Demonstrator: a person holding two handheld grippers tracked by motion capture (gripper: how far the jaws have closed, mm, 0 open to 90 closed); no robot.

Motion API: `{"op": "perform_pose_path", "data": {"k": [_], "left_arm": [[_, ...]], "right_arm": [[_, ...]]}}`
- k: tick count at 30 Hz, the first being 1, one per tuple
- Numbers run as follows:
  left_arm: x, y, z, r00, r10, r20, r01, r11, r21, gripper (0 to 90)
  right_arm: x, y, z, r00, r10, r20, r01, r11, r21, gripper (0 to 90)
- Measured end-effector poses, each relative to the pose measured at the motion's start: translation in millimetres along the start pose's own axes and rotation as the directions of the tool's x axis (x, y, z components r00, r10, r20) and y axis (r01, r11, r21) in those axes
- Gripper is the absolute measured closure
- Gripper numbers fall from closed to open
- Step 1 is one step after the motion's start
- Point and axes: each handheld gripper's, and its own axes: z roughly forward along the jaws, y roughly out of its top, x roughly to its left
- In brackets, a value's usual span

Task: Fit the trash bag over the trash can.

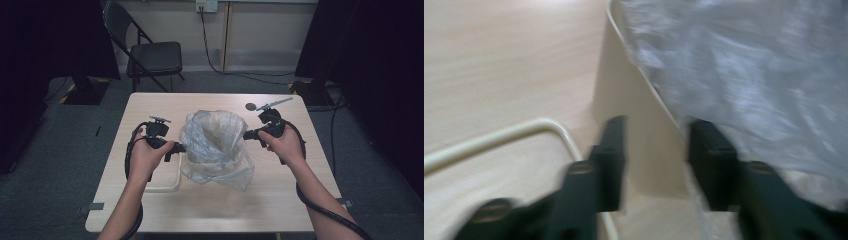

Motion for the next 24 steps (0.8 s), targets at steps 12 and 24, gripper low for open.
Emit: {"op": "perform_pose_path", "data": {"k": [12,24], "left_arm": [[-3.5,-1.8,-2.1,0.9994,0.022,-0.029,-0.020,0.9987,0.047,90.0],[13.7,-13.8,5.4,0.9954,-0.002,-0.096,0.004,0.9998,0.022,90.0]], "right_arm": [[5.3,0.6,2.5,0.9994,-0.017,0.032,0.016,1.000,0.025,90.0],[-0.9,-6.2,19.1,0.9973,0.008,0.074,-0.013,0.998,0.060,90.0]]}}
